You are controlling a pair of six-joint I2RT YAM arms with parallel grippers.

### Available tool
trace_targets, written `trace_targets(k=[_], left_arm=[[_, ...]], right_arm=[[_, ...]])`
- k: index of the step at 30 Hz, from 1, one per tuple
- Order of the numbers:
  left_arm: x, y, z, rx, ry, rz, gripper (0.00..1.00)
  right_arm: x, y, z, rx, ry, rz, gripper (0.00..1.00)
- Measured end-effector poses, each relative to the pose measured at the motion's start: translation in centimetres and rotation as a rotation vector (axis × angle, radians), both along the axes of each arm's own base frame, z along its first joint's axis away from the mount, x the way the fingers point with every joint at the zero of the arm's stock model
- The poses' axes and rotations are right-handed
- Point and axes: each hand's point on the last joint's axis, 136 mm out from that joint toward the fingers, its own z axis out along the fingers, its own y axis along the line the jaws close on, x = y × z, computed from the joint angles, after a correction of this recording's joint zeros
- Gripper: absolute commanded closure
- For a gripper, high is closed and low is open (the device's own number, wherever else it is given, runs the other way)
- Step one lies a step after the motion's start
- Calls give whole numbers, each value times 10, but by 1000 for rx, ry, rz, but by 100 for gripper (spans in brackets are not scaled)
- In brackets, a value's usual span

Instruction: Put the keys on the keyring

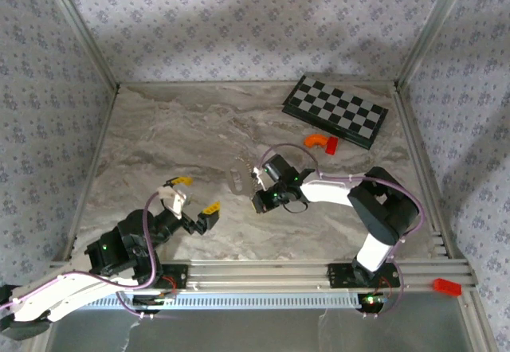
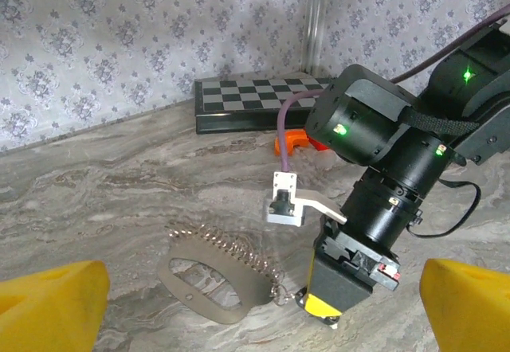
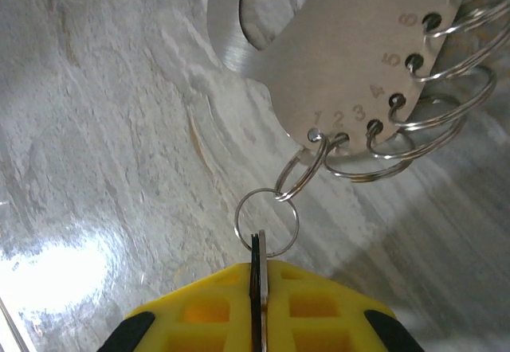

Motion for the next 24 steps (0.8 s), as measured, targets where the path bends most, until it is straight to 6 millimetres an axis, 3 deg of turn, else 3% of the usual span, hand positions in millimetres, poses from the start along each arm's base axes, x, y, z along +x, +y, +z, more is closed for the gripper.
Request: trace_targets(k=[6, 15, 17, 18, 20, 24], left_arm=[[1, 1, 0, 0, -1, 5, 1], [3, 1, -2, 6, 9, 21, 1], [4, 1, -4, 9, 16, 26, 0], [4, 1, -5, 11, 20, 31, 0], [7, 2, -7, 10, 31, 47, 0], [13, 5, -14, 15, 65, 99, 0]], right_arm=[[-13, -15, -6, -46, 15, -6, 81], [-16, -24, 32, -29, -78, -25, 51], [-15, -29, 43, -24, -114, -36, 43], [-14, -31, 49, -23, -134, -44, 33], [-12, -38, 61, -20, -172, -67, 0], [-1, -52, 90, -2, -264, -120, 0]])
